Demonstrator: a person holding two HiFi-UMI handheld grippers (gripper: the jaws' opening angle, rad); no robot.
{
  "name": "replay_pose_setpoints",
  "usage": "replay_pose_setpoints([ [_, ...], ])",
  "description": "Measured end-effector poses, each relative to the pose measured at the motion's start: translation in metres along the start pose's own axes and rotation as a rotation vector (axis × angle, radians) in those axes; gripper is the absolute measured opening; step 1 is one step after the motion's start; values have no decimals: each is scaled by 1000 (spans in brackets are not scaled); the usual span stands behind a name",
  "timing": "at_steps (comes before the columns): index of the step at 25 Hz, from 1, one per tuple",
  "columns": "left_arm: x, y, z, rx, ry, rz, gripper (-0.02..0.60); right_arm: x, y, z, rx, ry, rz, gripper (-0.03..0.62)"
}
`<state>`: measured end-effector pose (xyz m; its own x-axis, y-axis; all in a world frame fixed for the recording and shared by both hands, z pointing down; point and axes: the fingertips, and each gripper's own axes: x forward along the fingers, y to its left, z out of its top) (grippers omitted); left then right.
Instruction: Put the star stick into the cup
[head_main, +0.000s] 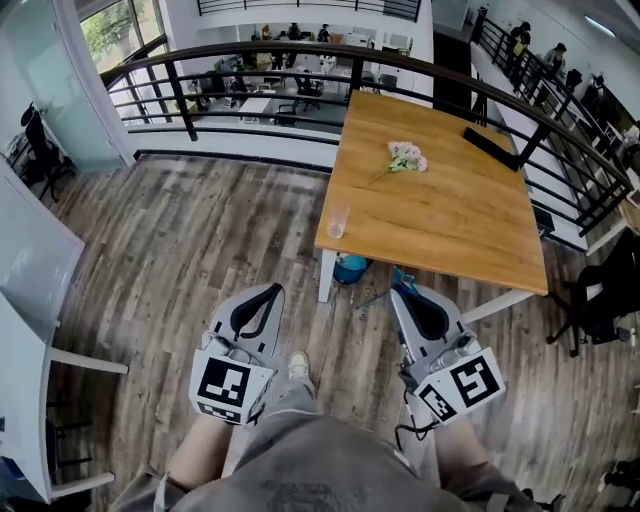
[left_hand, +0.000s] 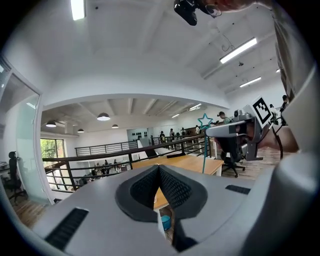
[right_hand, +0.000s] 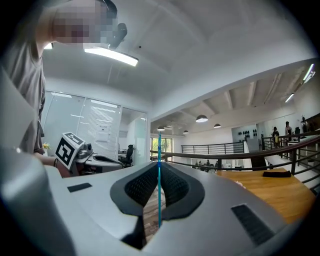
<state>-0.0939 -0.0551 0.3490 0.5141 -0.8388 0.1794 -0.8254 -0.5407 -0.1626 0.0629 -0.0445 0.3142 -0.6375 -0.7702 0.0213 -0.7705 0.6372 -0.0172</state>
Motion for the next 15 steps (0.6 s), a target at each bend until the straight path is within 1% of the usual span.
replay_pose_setpoints([
  [4, 49, 42, 1, 5, 18, -38, 15, 57, -30, 4, 10, 8, -30, 41],
  [8, 90, 79, -1, 12, 32, -73, 15, 112, -52, 3, 6, 19, -41, 41],
  [12, 119, 105, -12, 3, 43, -99, 15, 150, -70, -3, -8, 18, -76, 41],
  [15, 142, 123, -10, 24, 46, -124, 15, 174, -88, -3, 0, 22, -105, 41],
])
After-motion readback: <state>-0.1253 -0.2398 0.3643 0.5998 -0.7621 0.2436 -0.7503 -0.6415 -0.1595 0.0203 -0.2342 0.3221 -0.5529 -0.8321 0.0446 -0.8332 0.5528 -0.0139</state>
